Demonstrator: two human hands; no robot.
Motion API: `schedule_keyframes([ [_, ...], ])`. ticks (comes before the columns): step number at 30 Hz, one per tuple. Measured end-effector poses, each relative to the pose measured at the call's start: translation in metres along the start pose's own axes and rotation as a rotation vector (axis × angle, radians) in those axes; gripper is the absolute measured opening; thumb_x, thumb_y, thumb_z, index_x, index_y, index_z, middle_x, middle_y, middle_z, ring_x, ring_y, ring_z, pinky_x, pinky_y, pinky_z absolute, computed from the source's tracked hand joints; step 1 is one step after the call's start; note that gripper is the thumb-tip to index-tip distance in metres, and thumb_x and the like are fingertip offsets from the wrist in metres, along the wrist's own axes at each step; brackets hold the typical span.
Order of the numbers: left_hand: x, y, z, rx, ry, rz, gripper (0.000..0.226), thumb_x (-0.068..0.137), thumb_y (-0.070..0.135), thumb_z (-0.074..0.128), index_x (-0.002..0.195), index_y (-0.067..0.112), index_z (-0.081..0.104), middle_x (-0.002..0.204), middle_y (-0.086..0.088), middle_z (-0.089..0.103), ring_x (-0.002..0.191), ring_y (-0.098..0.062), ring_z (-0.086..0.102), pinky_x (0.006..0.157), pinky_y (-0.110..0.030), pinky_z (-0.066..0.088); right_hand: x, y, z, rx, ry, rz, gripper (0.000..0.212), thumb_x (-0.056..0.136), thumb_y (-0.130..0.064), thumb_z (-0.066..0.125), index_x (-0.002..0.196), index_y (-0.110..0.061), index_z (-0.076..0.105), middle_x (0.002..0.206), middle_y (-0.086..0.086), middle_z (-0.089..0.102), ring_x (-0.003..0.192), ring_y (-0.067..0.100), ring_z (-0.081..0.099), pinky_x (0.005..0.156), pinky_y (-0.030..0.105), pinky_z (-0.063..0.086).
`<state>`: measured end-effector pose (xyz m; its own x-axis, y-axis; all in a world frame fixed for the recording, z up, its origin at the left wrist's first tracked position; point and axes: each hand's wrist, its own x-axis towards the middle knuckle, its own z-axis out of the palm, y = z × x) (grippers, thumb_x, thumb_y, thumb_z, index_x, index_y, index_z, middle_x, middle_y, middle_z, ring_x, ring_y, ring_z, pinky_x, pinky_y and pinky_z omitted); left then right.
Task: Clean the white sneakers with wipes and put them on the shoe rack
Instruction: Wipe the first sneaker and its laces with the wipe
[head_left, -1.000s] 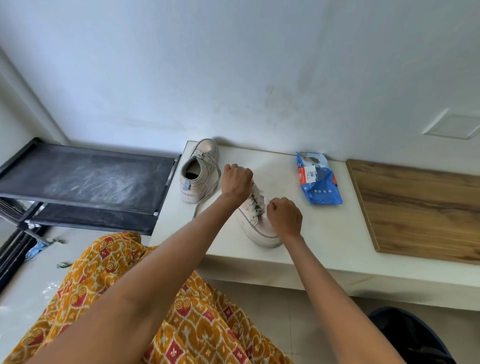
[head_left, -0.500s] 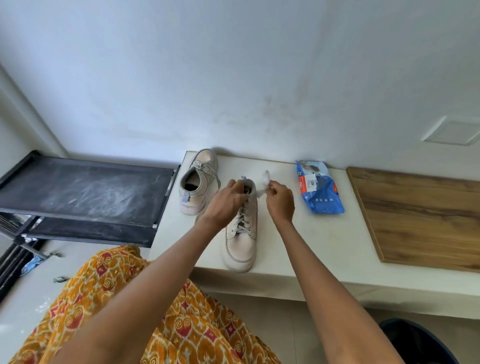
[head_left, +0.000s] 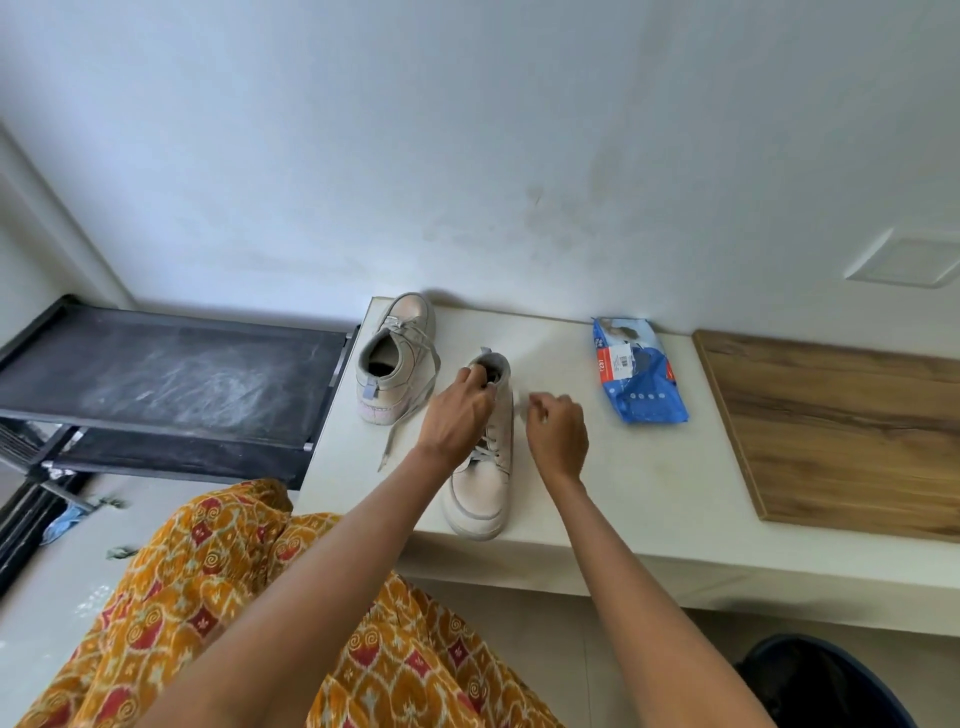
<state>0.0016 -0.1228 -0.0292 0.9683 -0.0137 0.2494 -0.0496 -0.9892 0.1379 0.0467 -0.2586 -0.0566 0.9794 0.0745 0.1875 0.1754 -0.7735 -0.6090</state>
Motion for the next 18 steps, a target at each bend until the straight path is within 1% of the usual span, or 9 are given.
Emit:
schedule_keyframes([
  [1,-0.002,0.001,0.001,0.002,-0.007,0.004,0.013,0.088,0.007,0.056,0.100,0.009,0.059,0.113,-0.010,0.052,0.098,-0.027,0.053,0.058,-0.033,0.047,0.006,-0.011,0.003,0.059,0.017,0.016,0.026,0.095,-0.026,0.049,0.109,-0.015,0.067,0.100,0.010,0.062,0.097,0.027,0.054,0.074,0.036,0.047],
  [4,-0.009,0.002,0.005,-0.059,-0.029,0.020,0.029,0.090,0.009,0.049,0.119,0.006,0.051,0.120,-0.012,0.049,0.105,-0.029,0.051,0.066,-0.039,0.054,0.011,-0.034,0.013,0.122,-0.009,-0.035,0.030,0.098,-0.030,0.043,0.118,-0.018,0.062,0.113,0.007,0.059,0.106,0.025,0.050,0.082,0.036,0.045],
  [5,-0.010,0.001,0.004,-0.072,-0.033,0.020,0.031,0.091,0.011,0.047,0.122,0.005,0.050,0.122,-0.012,0.049,0.106,-0.029,0.050,0.066,-0.039,0.053,0.007,-0.034,0.016,0.143,-0.008,-0.036,0.029,0.098,-0.029,0.042,0.116,-0.017,0.062,0.113,0.006,0.059,0.105,0.024,0.050,0.081,0.034,0.044],
  [7,-0.009,0.000,0.004,-0.058,-0.050,0.029,0.032,0.093,0.012,0.045,0.124,0.005,0.048,0.122,-0.013,0.048,0.106,-0.029,0.050,0.066,-0.039,0.052,-0.010,-0.025,0.022,0.148,0.019,-0.058,0.025,0.098,-0.025,0.044,0.104,-0.012,0.065,0.104,0.007,0.062,0.099,0.025,0.053,0.075,0.032,0.044],
  [9,-0.008,-0.002,0.005,-0.029,-0.064,0.038,0.032,0.094,0.012,0.045,0.125,0.004,0.047,0.123,-0.013,0.046,0.107,-0.029,0.048,0.066,-0.038,0.051,-0.031,-0.011,0.022,0.134,0.017,-0.153,0.022,0.096,-0.020,0.049,0.100,-0.008,0.066,0.099,0.008,0.065,0.095,0.025,0.056,0.072,0.032,0.047],
  [12,-0.009,-0.002,0.007,-0.052,-0.059,0.024,0.033,0.092,0.010,0.048,0.125,0.003,0.048,0.122,-0.013,0.046,0.106,-0.029,0.048,0.065,-0.040,0.054,-0.038,0.002,0.011,0.099,-0.068,-0.327,0.017,0.090,-0.016,0.058,0.094,-0.005,0.070,0.095,0.008,0.066,0.091,0.024,0.056,0.068,0.032,0.049],
  [14,-0.009,-0.004,0.007,-0.078,-0.065,0.023,0.034,0.091,0.010,0.049,0.125,0.003,0.048,0.123,-0.015,0.046,0.106,-0.030,0.047,0.065,-0.043,0.054,-0.029,0.002,0.003,0.070,-0.124,-0.376,0.013,0.086,-0.017,0.063,0.086,-0.007,0.070,0.091,0.007,0.064,0.087,0.020,0.055,0.064,0.028,0.046],
  [16,-0.008,-0.006,0.006,-0.104,-0.051,0.029,0.036,0.089,0.008,0.050,0.124,0.003,0.050,0.121,-0.016,0.048,0.106,-0.033,0.049,0.062,-0.045,0.054,-0.012,-0.004,-0.002,0.090,-0.100,-0.312,0.010,0.082,-0.016,0.066,0.081,-0.007,0.066,0.093,0.007,0.057,0.084,0.016,0.053,0.065,0.024,0.042],
  [18,-0.008,-0.007,0.005,-0.117,-0.045,0.038,0.036,0.086,0.004,0.052,0.122,0.003,0.052,0.118,-0.016,0.050,0.102,-0.034,0.051,0.058,-0.046,0.054,0.010,-0.012,-0.003,0.210,0.007,-0.155,0.011,0.080,-0.011,0.068,0.076,-0.006,0.060,0.092,0.010,0.056,0.081,0.019,0.055,0.067,0.025,0.042],
])
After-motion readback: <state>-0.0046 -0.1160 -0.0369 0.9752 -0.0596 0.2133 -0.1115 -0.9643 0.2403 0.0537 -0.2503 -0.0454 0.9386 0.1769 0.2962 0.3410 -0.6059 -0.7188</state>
